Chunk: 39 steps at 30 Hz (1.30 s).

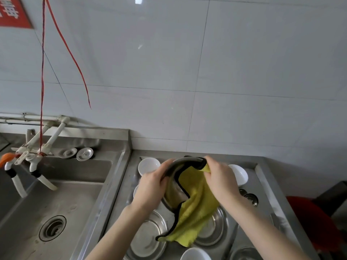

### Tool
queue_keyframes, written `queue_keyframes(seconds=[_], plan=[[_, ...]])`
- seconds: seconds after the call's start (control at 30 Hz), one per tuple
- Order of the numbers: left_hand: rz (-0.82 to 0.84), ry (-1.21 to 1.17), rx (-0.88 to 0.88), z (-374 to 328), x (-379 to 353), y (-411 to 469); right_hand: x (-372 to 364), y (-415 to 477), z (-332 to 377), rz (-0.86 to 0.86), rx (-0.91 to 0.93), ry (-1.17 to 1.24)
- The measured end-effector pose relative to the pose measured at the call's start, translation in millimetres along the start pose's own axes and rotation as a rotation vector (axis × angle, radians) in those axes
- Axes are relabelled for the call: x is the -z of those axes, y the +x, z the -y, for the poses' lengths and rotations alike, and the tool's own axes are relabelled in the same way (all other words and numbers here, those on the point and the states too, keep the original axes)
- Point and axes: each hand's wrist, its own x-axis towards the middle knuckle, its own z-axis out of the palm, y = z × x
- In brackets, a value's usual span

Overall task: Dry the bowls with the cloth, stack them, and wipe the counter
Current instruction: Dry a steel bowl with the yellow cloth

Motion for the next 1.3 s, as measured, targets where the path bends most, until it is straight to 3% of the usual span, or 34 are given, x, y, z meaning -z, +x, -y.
queue_keyframes(seconds=[0.1, 0.17, 0.3, 0.37, 0.43, 0.6, 0.67, 0.83, 0.93, 1.03, 1.2, 1.3], plan=[[0.033, 0.195, -0.175, -11.9, 7.4, 8.6, -4.2, -1.7, 5.8, 0.006, 0.163, -0.101], [-0.002, 0.184, -0.180, -10.7, 8.9, 10.7, -5.7, -3.1, 5.7, -0.001, 0.160, -0.074], [-0.065, -0.228, 0.072, -0.6, 13.0, 6.9, -4.7, -1.9, -8.7, -0.042, -0.092, 0.207], [-0.043, -0.284, 0.102, 4.1, 10.8, 0.1, -4.0, 3.2, -16.1, -0.066, -0.208, 0.303], [-0.033, -0.232, 0.061, 6.2, 7.3, -3.8, -2.0, 5.4, -17.1, -0.036, -0.199, 0.286], [0.100, 0.138, -0.160, -1.8, 6.2, 7.9, -1.4, 1.2, 2.3, 0.057, 0.099, -0.039], [0.083, 0.230, -0.221, -4.7, 5.7, 12.6, -5.0, -0.2, 7.4, 0.060, 0.138, -0.081], [-0.034, -0.156, 0.058, 4.2, 7.7, 8.6, -11.9, -2.7, -6.5, -0.037, -0.068, 0.153], [-0.015, -0.267, 0.108, 12.9, 3.5, -1.8, -11.5, 4.5, -17.1, -0.070, -0.220, 0.303], [0.018, -0.146, 0.053, 10.4, 4.3, -0.9, -7.4, 4.4, -14.4, -0.026, -0.123, 0.214], [0.042, 0.178, -0.250, -7.8, 8.1, 13.8, -9.9, 1.0, 4.8, -0.032, 0.163, -0.024], [-0.020, -0.013, -0.106, -3.5, 9.4, 15.6, -10.9, -0.3, 3.3, -0.044, 0.071, 0.081]])
